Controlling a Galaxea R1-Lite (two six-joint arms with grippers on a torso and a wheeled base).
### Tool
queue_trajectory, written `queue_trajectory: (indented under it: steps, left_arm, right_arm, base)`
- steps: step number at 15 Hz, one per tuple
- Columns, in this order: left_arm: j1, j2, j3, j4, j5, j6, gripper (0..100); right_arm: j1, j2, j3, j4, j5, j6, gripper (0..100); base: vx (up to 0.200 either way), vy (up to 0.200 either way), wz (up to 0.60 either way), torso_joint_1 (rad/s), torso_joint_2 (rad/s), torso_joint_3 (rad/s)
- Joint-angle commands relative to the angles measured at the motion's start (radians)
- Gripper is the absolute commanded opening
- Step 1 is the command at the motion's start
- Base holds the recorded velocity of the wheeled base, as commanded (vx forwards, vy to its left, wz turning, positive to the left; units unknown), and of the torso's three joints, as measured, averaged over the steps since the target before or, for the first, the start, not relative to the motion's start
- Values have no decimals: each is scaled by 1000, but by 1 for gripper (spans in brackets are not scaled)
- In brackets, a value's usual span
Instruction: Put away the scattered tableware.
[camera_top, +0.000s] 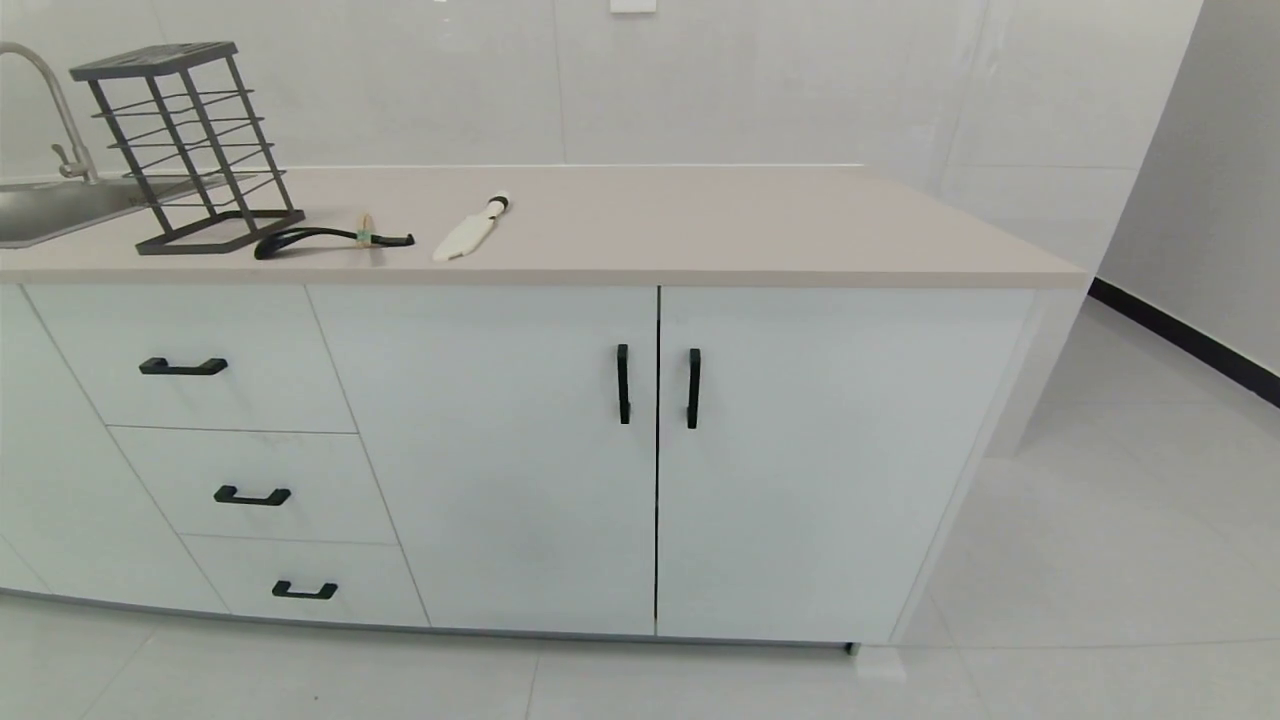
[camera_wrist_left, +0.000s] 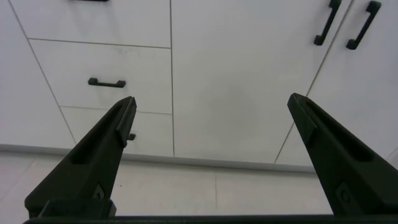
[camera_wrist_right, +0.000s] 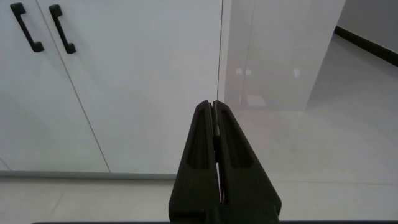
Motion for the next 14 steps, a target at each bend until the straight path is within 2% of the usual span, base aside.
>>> queue_trajectory:
  steps: [1, 4, 6, 14]
  left_arm:
    - [0, 0, 0, 0, 2, -1, 100]
    - [0, 0, 0, 0, 16, -2, 100]
    - [0, 0, 0, 0, 16, -2, 100]
    - [0, 0, 0, 0, 16, -2, 100]
  right_arm:
    - [-1, 1, 0, -1, 1, -3, 0]
    - [-1, 1, 0, -1, 1, -1, 0]
    - [-1, 1, 0, -1, 2, -1, 0]
    - [1, 1, 0, -1, 2, 0, 0]
  base:
    - [0, 0, 600, -2, 7, 2]
    - [0, 0, 600, 2, 4, 2]
    - [0, 100, 0, -1, 1, 4]
    - [200, 200, 0, 2, 4, 2]
